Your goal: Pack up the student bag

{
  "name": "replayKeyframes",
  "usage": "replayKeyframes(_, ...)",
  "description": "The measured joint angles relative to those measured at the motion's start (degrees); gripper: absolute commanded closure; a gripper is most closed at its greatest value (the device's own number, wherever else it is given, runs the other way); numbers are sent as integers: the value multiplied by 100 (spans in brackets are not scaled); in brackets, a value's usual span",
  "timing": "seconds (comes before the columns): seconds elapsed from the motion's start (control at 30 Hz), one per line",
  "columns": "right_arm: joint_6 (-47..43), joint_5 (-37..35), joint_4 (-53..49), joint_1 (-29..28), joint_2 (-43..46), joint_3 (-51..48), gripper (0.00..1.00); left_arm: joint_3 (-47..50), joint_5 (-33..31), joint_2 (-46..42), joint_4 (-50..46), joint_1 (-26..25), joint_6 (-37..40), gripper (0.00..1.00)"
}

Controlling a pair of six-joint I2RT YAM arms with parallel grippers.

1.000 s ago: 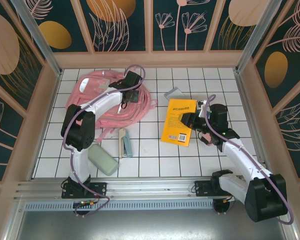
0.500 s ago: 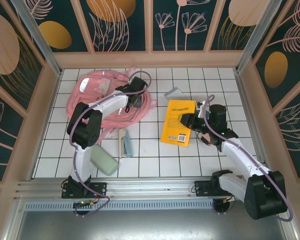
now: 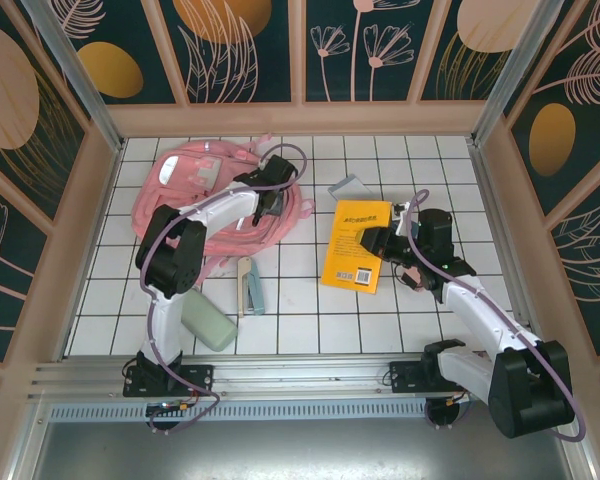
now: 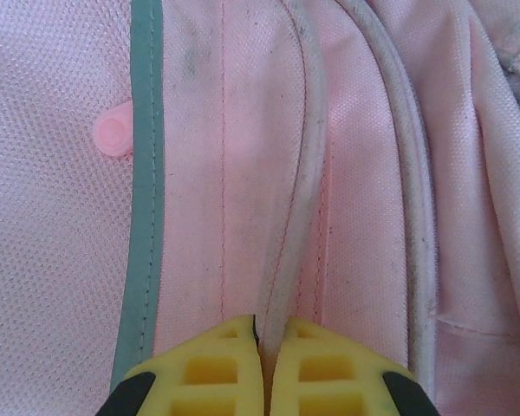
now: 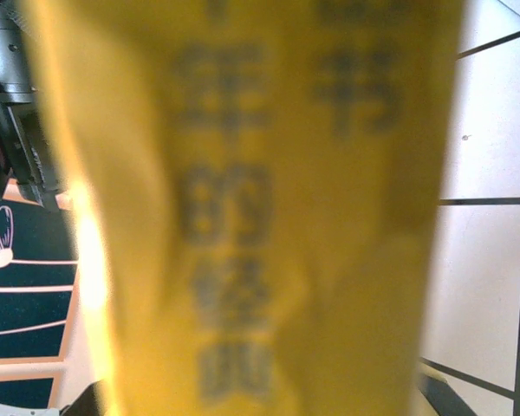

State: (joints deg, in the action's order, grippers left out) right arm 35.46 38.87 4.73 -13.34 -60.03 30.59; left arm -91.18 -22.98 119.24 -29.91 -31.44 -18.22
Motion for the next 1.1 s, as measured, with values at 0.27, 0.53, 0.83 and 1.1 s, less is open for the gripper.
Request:
replayKeyframes(0.27,186,-24,66,-203,-319,479,100,-44,407,-1010,-245,323,431,100)
replayKeyframes(0.53,1228,-17,1019,-380,-1327,1062,100,-48,1241,-2286,-413,848,763,100)
replayKeyframes(0.83,2350,-2,2057,-940,-3067,2448,100,546,3261,-2935,-116,1497,699,100)
replayKeyframes(1.1,2949,-391,2332,-1725,-4183,3134,100,697,4240,-3025,179,1950,315,100)
